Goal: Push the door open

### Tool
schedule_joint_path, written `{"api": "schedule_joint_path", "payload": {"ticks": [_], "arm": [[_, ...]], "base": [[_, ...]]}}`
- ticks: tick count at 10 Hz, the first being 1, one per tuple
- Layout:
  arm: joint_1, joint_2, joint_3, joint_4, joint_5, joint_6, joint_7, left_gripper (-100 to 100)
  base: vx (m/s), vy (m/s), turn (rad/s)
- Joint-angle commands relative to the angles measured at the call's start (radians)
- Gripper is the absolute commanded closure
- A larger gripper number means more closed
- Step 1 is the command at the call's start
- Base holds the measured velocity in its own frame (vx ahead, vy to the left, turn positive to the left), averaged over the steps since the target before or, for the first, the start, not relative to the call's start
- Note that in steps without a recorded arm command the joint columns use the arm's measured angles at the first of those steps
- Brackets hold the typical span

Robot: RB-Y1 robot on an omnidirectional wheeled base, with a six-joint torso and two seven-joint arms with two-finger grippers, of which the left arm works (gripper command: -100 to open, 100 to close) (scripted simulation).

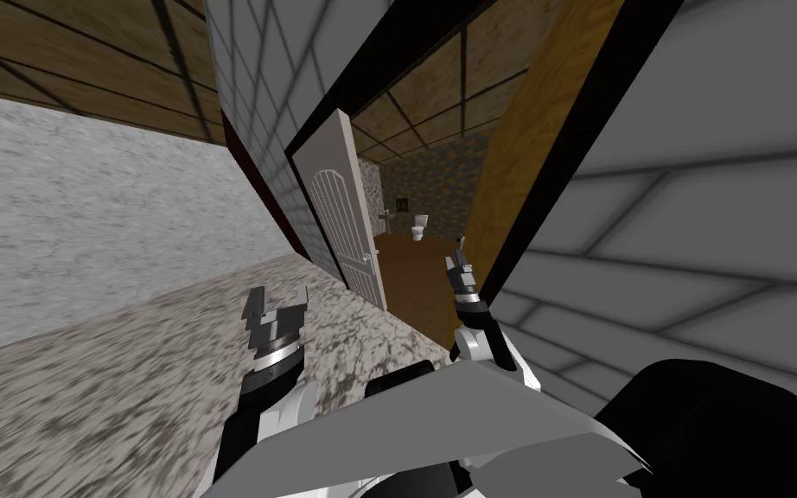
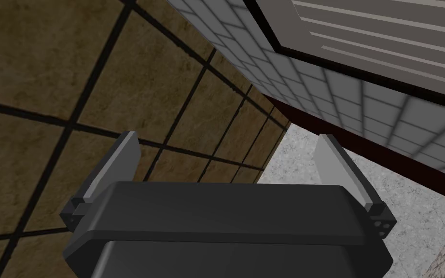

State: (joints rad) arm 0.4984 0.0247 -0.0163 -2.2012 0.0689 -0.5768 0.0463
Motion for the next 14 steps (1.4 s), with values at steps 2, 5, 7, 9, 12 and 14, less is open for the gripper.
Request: {"api": "schedule_joint_path", "payload": {"ticks": [2, 5, 7, 9, 12, 14], "arm": [[-0.024, 0.012, -0.017, 0.043, -0.004, 0.015, 0.005, -100], [-0.056, 0.026, -0.039, 0.1, -0.008, 0.034, 0.013, -100], [-0.076, 0.033, -0.053, 0.135, -0.011, 0.046, 0.017, -100], [-0.109, 0.046, -0.076, 0.195, -0.016, 0.067, 0.025, -100], [-0.146, 0.059, -0.103, 0.261, -0.022, 0.09, 0.034, -100], [-0.173, 0.067, -0.121, 0.309, -0.026, 0.106, 0.04, -100]], "base": [[0.07, 0.096, -0.11], [0.091, 0.128, -0.088], [0.08, 0.107, -0.082], [0.099, 0.152, -0.164], [0.082, 0.112, -0.096], [0.091, 0.106, -0.114]]}}
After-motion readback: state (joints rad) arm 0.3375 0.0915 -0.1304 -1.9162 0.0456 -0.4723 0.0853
